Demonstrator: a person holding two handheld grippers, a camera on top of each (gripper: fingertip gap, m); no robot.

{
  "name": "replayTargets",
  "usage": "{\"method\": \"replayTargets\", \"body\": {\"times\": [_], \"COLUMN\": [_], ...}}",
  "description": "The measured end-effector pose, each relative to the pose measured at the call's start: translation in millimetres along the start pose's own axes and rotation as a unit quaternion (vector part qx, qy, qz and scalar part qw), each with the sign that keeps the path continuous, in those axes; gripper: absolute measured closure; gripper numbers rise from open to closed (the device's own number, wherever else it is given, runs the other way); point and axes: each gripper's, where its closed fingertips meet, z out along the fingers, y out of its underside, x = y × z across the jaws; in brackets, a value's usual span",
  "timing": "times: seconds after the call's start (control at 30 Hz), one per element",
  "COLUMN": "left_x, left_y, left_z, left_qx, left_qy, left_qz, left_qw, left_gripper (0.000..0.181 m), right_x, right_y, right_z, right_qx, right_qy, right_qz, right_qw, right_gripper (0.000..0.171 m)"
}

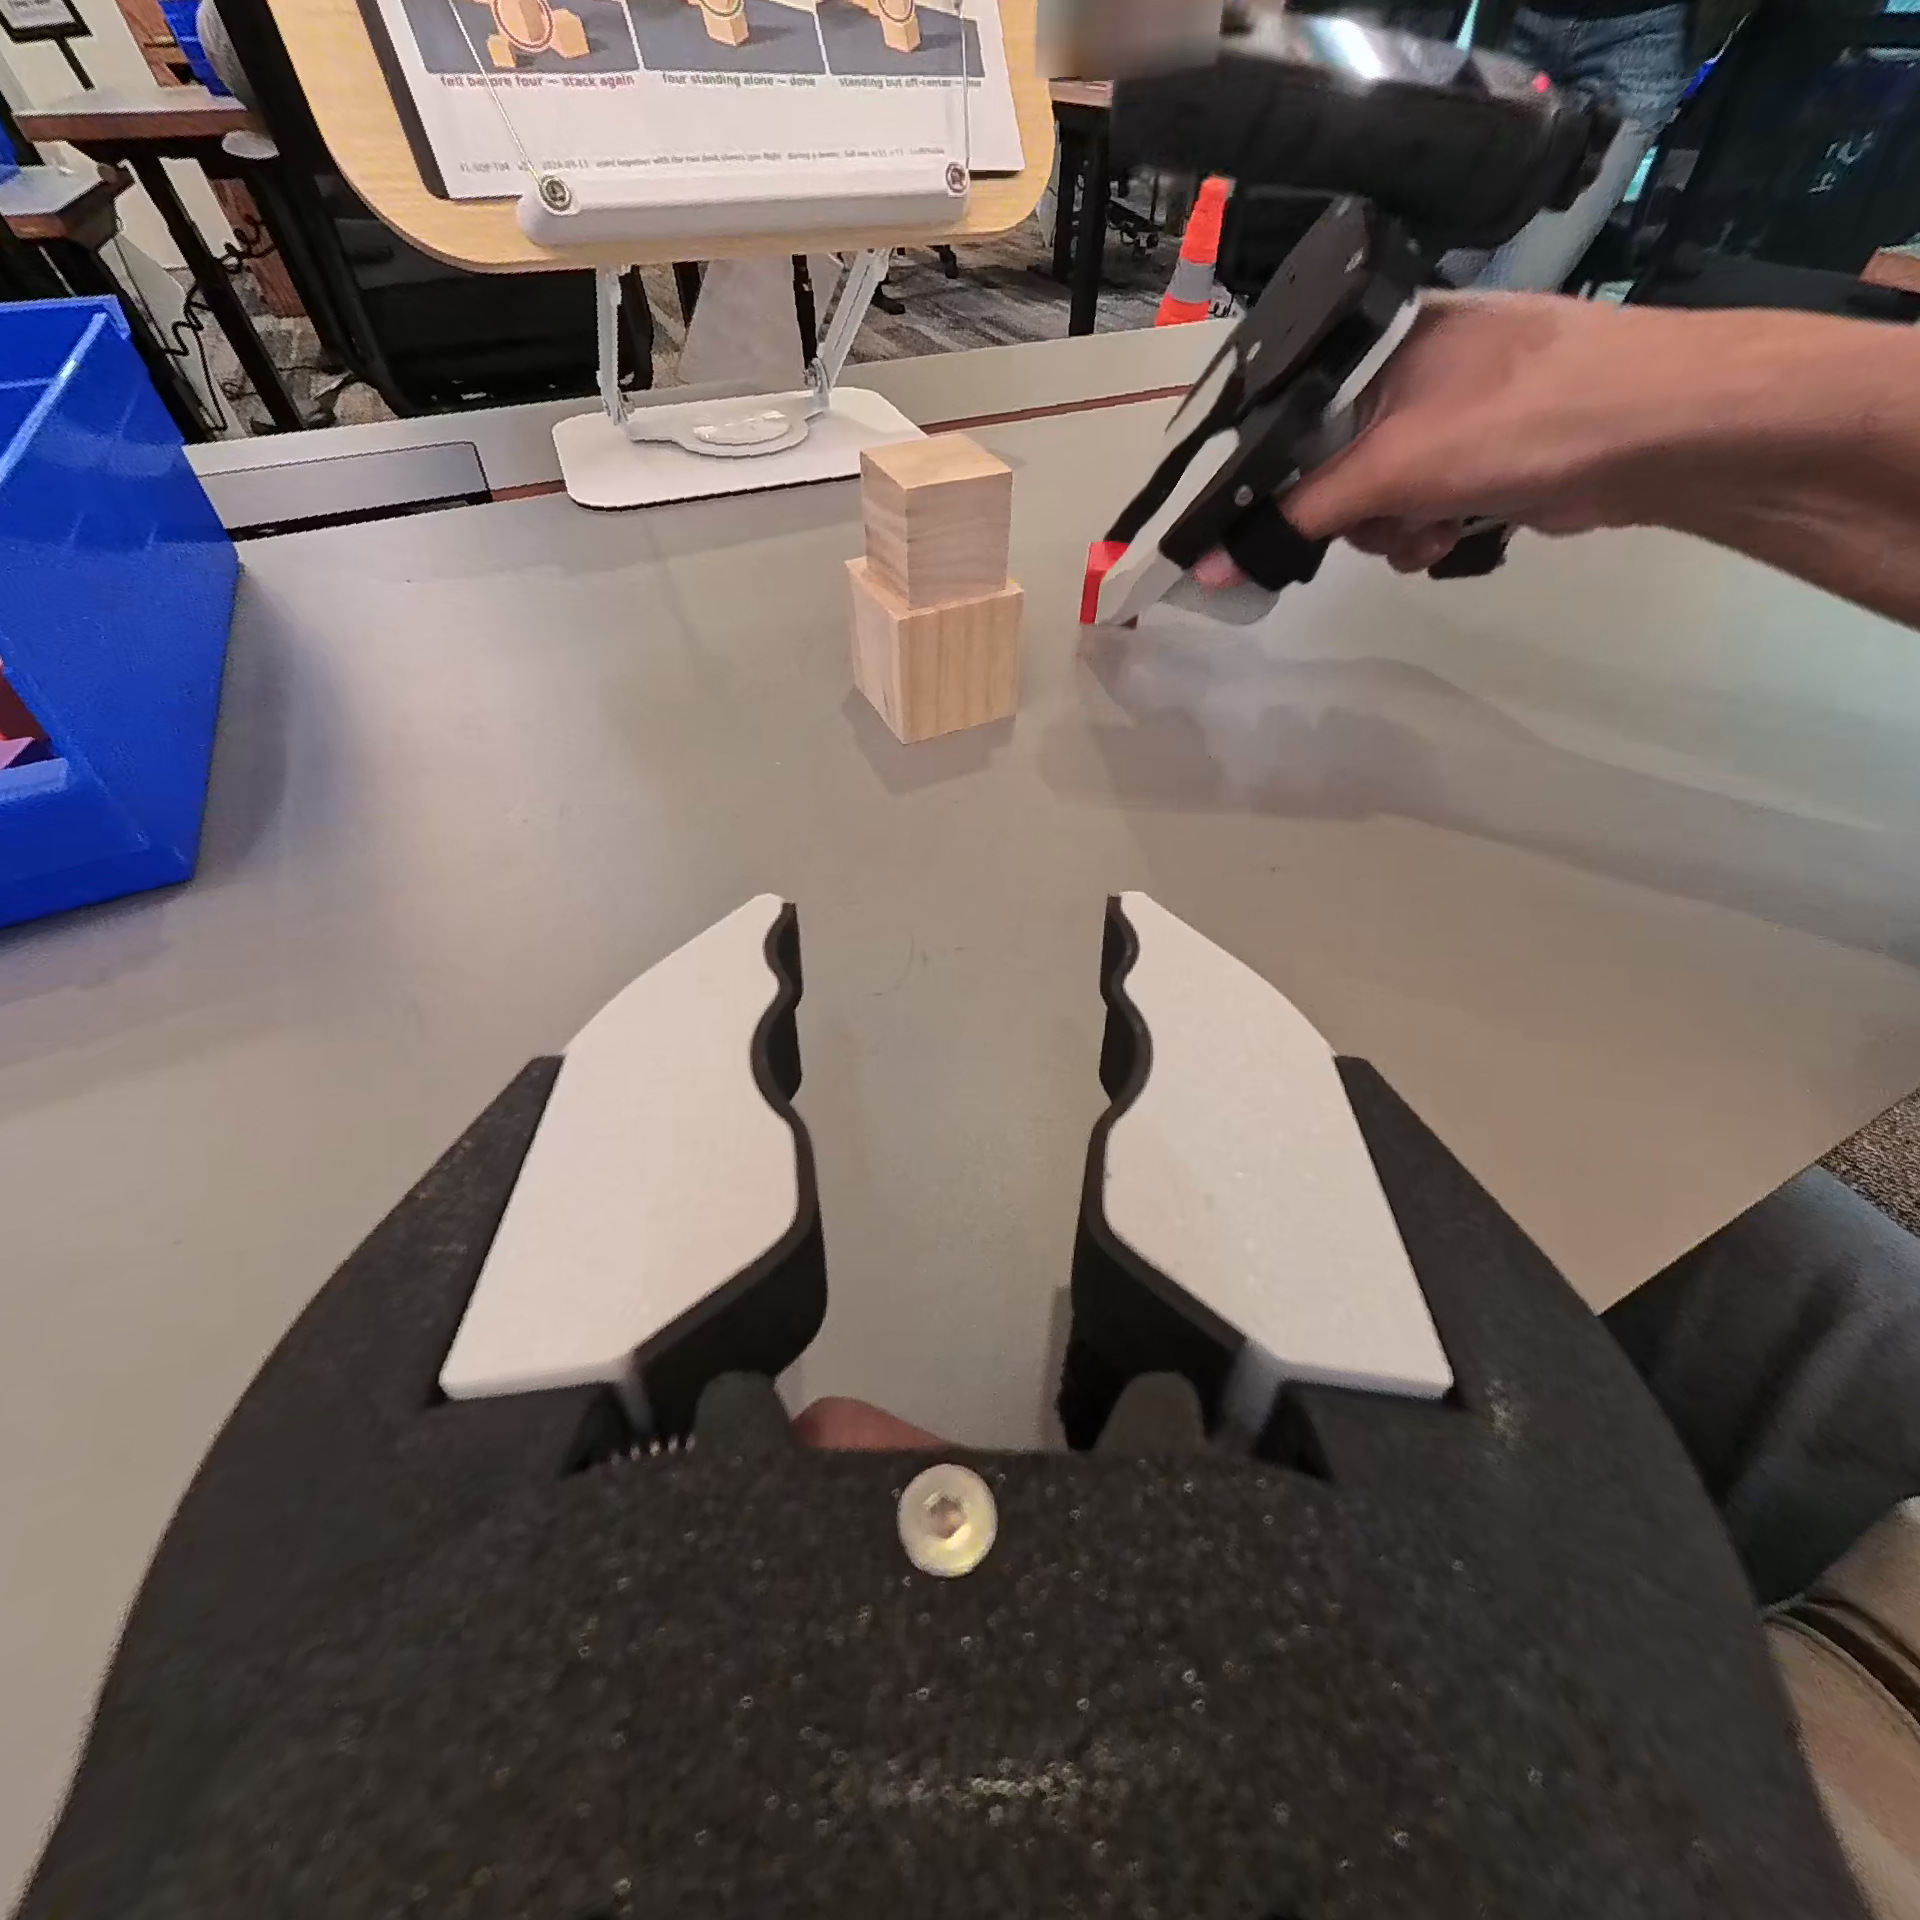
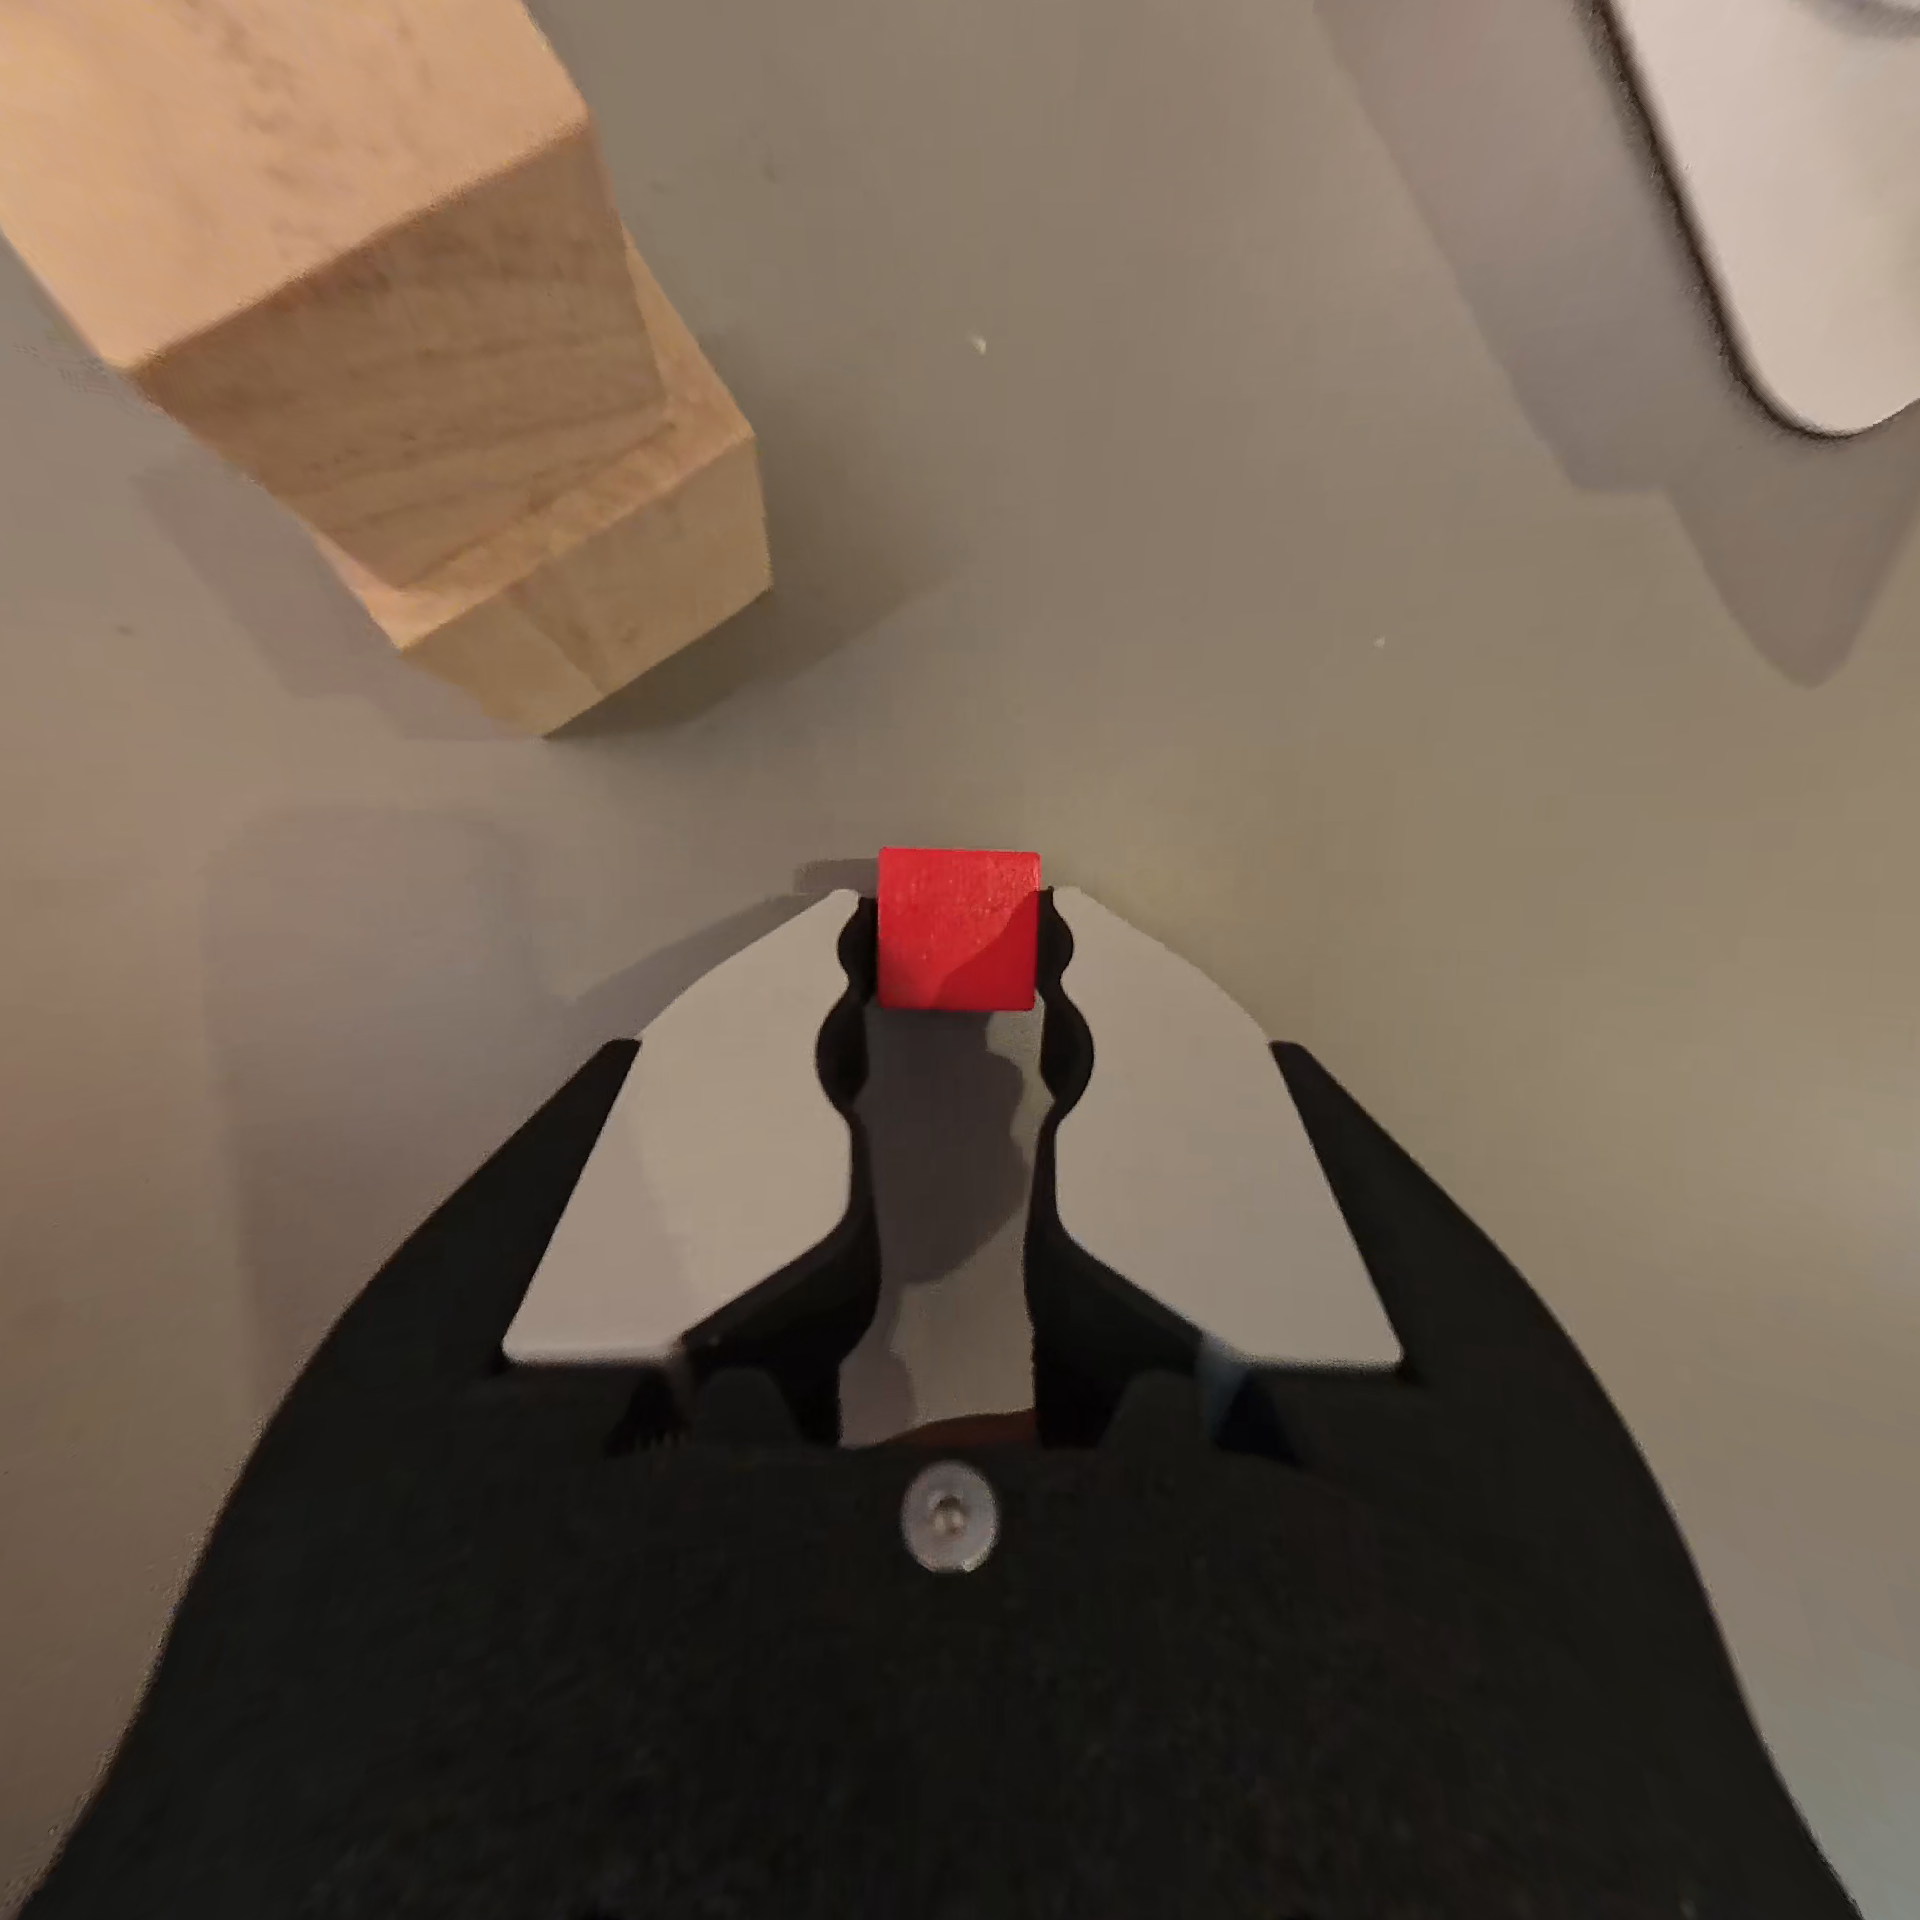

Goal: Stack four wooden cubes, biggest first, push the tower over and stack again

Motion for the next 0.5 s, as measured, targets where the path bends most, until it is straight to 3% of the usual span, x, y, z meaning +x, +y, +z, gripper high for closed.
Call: {"method": "replayTargets", "body": {"times": [0.27,0.5], "left_x": [3,3], "left_y": [0,-1], "left_z": [0,-1], "left_qx": [-0.001,0.0], "left_qy": [0.004,0.001], "left_qz": [-0.001,0.003], "left_qw": [1.0,1.0], "left_gripper": [0.126,0.126], "right_x": [-30,-47], "right_y": [-75,-108], "right_z": [-81,-73], "right_qx": [0.082,0.046], "right_qy": [-0.06,-0.102], "right_qz": [-0.209,-0.267], "right_qw": [0.973,0.957], "right_gripper": [0.142,0.142]}}
